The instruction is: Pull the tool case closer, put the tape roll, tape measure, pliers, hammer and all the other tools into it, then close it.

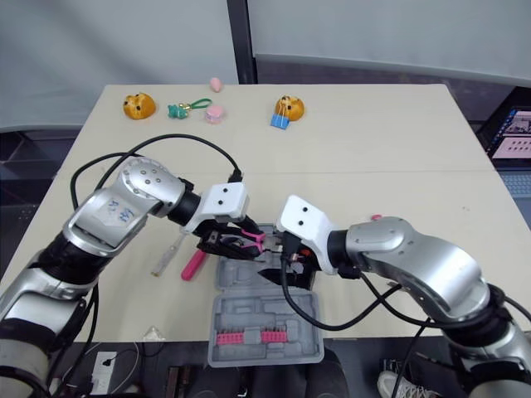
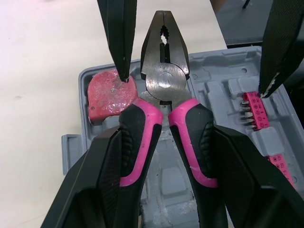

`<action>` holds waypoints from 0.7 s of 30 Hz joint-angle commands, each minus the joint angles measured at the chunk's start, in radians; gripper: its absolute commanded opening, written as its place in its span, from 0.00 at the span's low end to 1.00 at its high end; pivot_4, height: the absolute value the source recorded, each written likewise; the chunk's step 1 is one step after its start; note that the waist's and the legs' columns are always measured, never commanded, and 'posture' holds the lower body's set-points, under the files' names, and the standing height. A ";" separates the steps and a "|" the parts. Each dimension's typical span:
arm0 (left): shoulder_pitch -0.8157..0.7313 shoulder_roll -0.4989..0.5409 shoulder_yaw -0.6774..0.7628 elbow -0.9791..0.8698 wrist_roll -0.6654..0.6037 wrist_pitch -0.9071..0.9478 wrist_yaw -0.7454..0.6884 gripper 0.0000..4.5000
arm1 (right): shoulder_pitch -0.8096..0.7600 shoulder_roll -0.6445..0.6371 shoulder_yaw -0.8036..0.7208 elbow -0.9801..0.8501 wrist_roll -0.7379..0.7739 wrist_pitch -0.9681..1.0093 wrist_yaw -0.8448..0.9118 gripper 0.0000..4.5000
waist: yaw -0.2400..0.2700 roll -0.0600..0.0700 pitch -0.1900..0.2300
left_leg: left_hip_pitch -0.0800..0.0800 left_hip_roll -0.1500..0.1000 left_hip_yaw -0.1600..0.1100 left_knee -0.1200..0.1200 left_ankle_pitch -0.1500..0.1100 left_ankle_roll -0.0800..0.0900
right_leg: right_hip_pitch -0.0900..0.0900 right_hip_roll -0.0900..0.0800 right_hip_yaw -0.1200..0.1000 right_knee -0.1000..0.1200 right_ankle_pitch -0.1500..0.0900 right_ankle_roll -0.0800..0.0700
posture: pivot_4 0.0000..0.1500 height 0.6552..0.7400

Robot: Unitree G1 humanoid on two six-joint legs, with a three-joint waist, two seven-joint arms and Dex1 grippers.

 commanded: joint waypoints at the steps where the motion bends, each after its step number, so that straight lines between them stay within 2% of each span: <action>1: -0.017 0.000 0.017 -0.034 0.005 -0.002 0.001 0.51 | -0.013 0.009 0.004 -0.006 -0.028 -0.037 0.014 1.00 | 0.000 0.000 0.000 | 0.000 0.000 0.000 0.000 0.000 0.000 | 0.000 0.000 0.000 0.000 0.000 0.000 | 1.00 0.67; 12: -0.003 0.004 0.019 -0.050 0.006 0.002 0.005 0.51 | -0.009 0.017 0.021 0.017 -0.069 -0.064 0.051 1.00 | 0.000 0.000 0.000 | 0.000 0.000 0.000 0.000 0.000 0.000 | 0.000 0.000 0.000 0.000 0.000 0.000 | 1.00 0.67; 15: 0.001 0.004 0.021 -0.058 0.003 0.006 0.007 0.51 | -0.011 0.018 0.023 0.021 -0.074 -0.064 0.060 0.80 | 0.000 0.000 0.000 | 0.000 0.000 0.000 0.000 0.000 0.000 | 0.000 0.000 0.000 0.000 0.000 0.000 | 1.00 0.67; 20: 0.004 0.006 0.019 -0.067 0.007 0.011 0.008 0.51 | -0.015 0.020 0.027 0.028 -0.084 -0.065 0.076 0.24 | -0.001 0.000 0.000 | 0.000 0.000 0.000 0.000 0.000 0.000 | 0.000 0.000 0.000 0.000 0.000 0.000 | 1.00 0.67; 21: 0.004 0.005 0.018 -0.068 0.008 0.012 0.007 0.51 | -0.016 0.021 0.027 0.029 -0.086 -0.064 0.080 0.22 | -0.001 0.000 0.000 | 0.000 0.000 0.000 0.000 0.000 0.000 | 0.000 0.000 0.000 0.001 0.000 0.000 | 1.00 0.67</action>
